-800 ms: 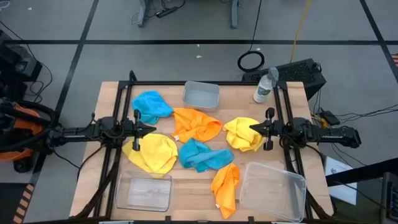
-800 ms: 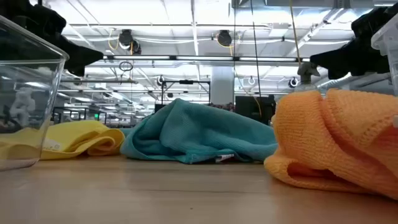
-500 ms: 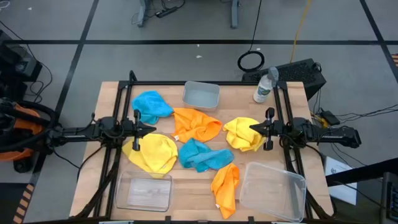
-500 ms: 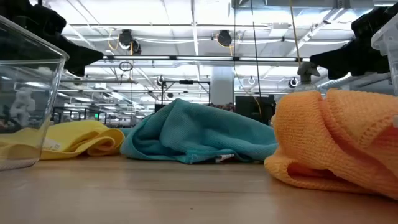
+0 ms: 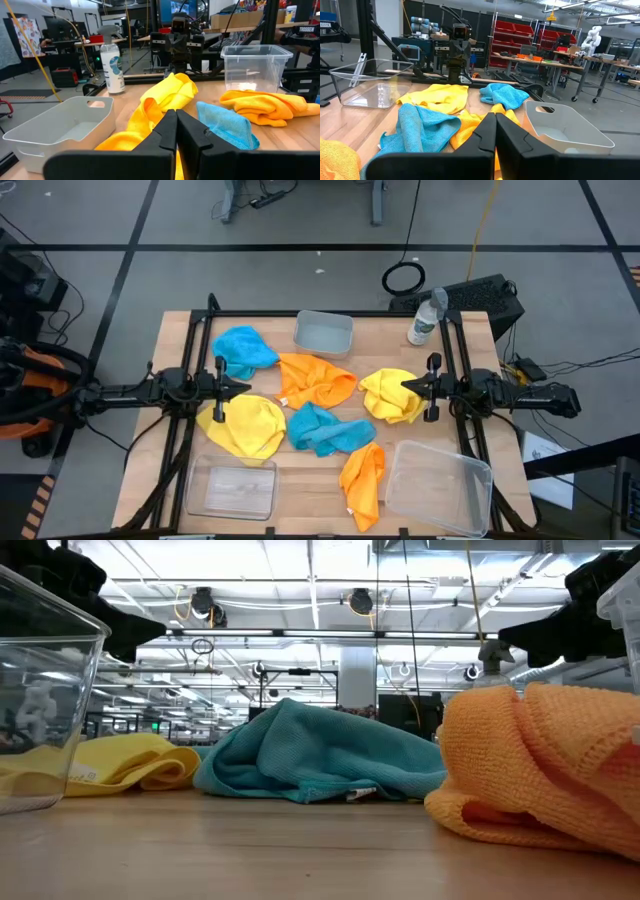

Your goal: Sort microfiber towel by color & place in baskets

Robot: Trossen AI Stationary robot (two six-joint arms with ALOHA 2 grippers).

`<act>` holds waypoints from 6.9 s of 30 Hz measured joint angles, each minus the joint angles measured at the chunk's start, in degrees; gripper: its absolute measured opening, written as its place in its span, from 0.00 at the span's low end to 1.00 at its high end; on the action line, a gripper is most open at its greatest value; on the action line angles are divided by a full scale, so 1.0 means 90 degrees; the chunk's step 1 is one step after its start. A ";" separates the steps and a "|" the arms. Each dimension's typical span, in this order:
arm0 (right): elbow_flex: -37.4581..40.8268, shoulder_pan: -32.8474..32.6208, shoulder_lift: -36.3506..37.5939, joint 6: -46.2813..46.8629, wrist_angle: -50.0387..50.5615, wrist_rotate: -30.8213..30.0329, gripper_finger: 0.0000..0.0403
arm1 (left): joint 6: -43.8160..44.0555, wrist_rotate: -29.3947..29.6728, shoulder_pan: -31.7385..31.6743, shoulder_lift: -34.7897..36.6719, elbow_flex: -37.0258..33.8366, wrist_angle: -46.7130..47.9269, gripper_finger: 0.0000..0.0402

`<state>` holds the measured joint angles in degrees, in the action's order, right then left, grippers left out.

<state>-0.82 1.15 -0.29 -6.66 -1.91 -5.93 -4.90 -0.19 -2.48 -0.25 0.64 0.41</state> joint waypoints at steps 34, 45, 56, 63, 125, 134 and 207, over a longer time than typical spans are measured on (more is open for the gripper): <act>0.0000 0.0001 0.0000 0.0000 0.0001 -0.0002 0.00 | 0.0000 0.0002 -0.0001 0.0000 0.0002 0.0002 0.02; 0.0000 0.0002 0.0002 0.0000 0.0000 -0.0002 0.00 | 0.0001 0.0002 -0.0001 0.0000 0.0002 0.0002 0.02; -0.0002 0.0002 0.0000 0.0000 0.0001 -0.0002 0.00 | 0.0002 0.0001 -0.0001 0.0000 0.0002 0.0002 0.02; -0.0001 0.0002 0.0001 0.0001 0.0000 -0.0002 0.00 | 0.0002 0.0001 0.0000 0.0000 0.0001 0.0002 0.02; -0.0098 -0.1435 -0.2366 0.3137 -0.1640 0.0313 0.00 | 0.0014 0.0097 -0.0001 0.0000 -0.0005 -0.0160 0.02; -0.1666 -0.1909 -0.4433 0.2334 -0.1529 -0.0359 0.00 | 0.0021 0.0097 0.0000 0.0000 -0.0002 -0.0156 0.02; -1.0247 -0.1173 -1.4117 0.0379 0.5059 0.0784 0.37 | 0.2357 -0.0020 0.0000 -0.0012 0.0012 -0.0010 0.02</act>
<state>-93.05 -9.41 -127.35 -3.25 43.62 1.12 16.31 -0.36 -2.48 -0.36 0.75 0.32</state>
